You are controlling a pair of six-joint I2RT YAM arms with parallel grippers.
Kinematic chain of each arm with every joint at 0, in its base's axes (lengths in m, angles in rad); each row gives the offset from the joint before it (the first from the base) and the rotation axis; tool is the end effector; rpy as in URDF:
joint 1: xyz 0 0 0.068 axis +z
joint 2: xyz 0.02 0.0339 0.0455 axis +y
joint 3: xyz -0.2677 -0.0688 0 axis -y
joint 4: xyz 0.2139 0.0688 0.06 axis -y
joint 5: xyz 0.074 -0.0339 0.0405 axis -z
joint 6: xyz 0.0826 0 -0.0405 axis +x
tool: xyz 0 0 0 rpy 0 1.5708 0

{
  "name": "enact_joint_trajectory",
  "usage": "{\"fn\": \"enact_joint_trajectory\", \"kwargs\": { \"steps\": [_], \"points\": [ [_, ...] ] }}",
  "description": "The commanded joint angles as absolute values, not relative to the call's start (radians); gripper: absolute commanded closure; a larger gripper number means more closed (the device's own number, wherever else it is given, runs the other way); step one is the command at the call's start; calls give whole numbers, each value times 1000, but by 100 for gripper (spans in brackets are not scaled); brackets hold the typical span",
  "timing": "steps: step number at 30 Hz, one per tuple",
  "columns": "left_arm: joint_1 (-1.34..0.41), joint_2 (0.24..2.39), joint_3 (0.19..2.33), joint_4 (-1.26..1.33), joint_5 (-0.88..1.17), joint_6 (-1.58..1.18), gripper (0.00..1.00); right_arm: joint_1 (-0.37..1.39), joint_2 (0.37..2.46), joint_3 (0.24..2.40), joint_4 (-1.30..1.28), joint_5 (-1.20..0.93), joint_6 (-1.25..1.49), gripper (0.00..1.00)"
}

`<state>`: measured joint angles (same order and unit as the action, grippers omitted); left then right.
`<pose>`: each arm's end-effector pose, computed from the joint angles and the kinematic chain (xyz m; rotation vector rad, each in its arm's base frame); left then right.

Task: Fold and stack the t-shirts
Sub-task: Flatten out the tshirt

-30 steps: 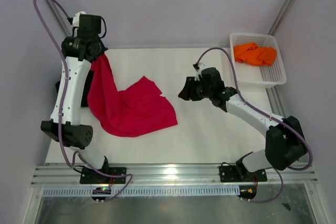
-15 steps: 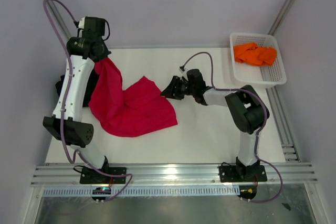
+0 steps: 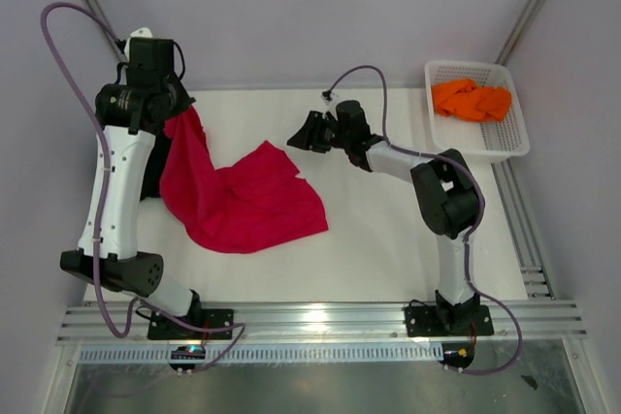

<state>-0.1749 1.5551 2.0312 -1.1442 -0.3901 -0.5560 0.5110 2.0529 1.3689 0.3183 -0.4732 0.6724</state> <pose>0.2974 -0.0207 0.4394 -0.6153 2.0924 0.0245 0.4051 0.2703 0.2093 -0.1758 2.0961 1.2115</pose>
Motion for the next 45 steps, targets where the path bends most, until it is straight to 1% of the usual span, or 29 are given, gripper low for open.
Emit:
{"fn": "enact_joint_trajectory", "kwargs": {
  "steps": [1, 5, 12, 17, 21, 38, 45],
  "points": [
    [-173, 1525, 2037, -1132, -365, -545, 100, 511, 2074, 1440, 235, -379, 549, 51],
    [-173, 1523, 2037, -1127, -351, -552, 100, 511, 2097, 1479, 143, -328, 500, 52],
    [-173, 1535, 2065, -1117, -333, -560, 100, 509, 2147, 1526, 16, -314, 476, 52],
    [-173, 1545, 2106, -1126, -330, -558, 100, 509, 2172, 1543, 6, -318, 497, 51],
    [-173, 1545, 2125, -1127, -327, -561, 100, 509, 2186, 1563, -57, -324, 503, 51],
    [-173, 1523, 2161, -1134, -330, -571, 100, 509, 2207, 1554, -115, -360, 522, 52],
    [-173, 1519, 2167, -1135, -310, -581, 100, 509, 2243, 1563, -100, -374, 552, 51]
  ]
}}
